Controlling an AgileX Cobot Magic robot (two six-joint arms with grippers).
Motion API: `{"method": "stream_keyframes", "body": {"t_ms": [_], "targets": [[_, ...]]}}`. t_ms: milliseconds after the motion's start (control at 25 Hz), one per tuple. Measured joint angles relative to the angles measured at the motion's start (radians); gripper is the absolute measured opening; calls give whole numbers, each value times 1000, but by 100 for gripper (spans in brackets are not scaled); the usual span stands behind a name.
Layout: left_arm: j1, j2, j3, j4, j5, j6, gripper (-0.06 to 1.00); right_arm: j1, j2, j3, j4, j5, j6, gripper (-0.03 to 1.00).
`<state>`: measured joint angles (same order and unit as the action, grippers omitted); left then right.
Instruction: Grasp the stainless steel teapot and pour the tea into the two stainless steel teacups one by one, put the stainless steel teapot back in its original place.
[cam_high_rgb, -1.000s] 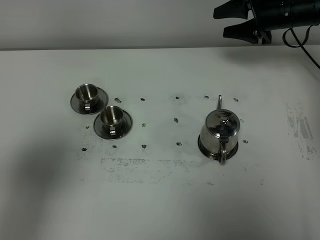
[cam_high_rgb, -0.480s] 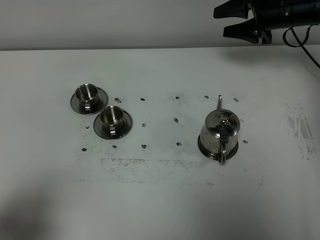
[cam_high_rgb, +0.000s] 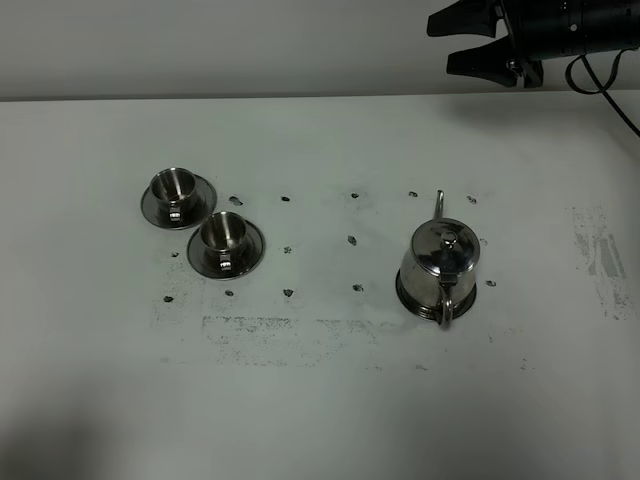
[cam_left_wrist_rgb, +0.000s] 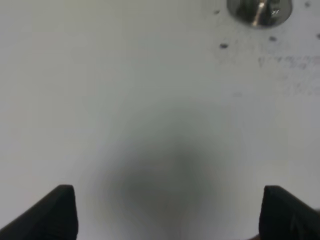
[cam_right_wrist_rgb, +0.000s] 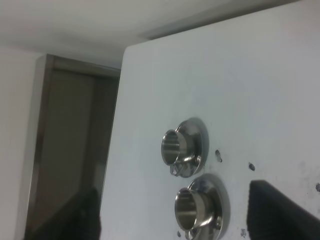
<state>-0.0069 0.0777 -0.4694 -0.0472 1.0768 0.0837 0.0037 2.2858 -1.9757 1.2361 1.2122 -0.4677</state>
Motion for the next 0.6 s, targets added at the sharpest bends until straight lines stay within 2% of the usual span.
{"method": "stream_keyframes", "body": {"t_ms": [600], "targets": [[0, -12, 11, -11, -11, 0, 72, 0, 0, -1, 0, 0, 1, 59]]}}
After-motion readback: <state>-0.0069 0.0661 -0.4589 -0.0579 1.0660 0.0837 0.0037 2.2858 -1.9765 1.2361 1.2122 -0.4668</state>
